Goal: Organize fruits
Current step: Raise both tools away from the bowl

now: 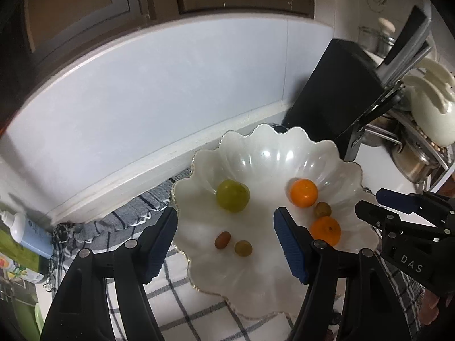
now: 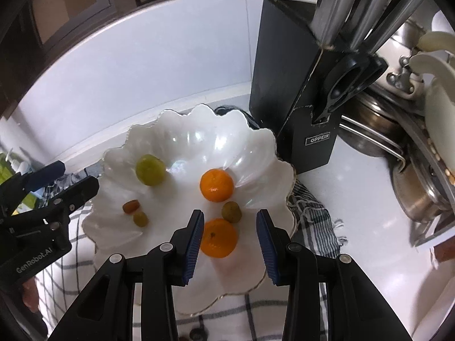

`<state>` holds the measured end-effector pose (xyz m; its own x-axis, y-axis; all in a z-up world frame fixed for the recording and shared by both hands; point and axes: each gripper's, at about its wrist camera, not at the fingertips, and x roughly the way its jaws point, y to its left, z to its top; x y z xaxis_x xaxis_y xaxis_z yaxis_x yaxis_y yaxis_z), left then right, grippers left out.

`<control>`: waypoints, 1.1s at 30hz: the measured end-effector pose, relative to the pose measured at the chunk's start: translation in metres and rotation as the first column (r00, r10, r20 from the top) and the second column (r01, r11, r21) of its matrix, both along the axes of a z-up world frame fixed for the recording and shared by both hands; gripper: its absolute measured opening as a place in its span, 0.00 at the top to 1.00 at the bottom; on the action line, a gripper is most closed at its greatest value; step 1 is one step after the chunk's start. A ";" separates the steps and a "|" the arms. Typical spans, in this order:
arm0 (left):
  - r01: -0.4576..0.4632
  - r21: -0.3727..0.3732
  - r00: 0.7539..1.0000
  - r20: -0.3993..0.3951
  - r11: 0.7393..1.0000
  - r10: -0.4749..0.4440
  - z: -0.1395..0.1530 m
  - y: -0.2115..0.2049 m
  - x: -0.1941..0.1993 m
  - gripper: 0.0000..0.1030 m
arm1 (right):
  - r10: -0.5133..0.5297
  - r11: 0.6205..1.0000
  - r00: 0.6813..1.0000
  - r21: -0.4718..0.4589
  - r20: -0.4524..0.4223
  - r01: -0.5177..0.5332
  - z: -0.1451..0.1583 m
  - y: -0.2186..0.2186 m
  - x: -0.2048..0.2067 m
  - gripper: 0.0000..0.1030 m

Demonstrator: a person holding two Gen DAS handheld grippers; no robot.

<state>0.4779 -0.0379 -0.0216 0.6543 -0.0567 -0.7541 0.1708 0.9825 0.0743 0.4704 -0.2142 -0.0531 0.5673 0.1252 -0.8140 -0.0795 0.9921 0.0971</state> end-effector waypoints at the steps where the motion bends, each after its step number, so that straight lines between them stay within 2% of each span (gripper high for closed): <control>1: 0.002 0.000 1.000 0.013 1.000 -0.002 0.003 0.001 -0.004 0.32 | 0.000 1.000 1.000 -0.002 0.010 0.000 0.002 0.001 -0.004 0.61; 9: 0.033 -0.008 0.994 0.108 0.999 -0.031 0.028 0.007 -0.045 0.32 | -0.005 1.000 0.996 0.017 0.089 0.003 0.023 0.005 -0.038 0.61; 22: 0.060 -0.023 0.974 0.219 0.998 -0.054 0.057 0.016 -0.100 0.31 | -0.003 0.999 0.985 0.032 0.174 -0.003 0.051 0.011 -0.091 0.61; 33: 0.098 -0.047 0.958 0.275 0.994 -0.082 0.074 0.024 -0.140 0.29 | -0.008 0.999 0.967 0.032 0.255 0.000 0.072 0.013 -0.133 0.61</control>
<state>0.3381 -0.0143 0.0522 0.8246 -0.1644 -0.5414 0.2402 0.9681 0.0719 0.3376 -0.2007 0.0190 0.7561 0.1453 -0.6381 -0.1014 0.9893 0.1051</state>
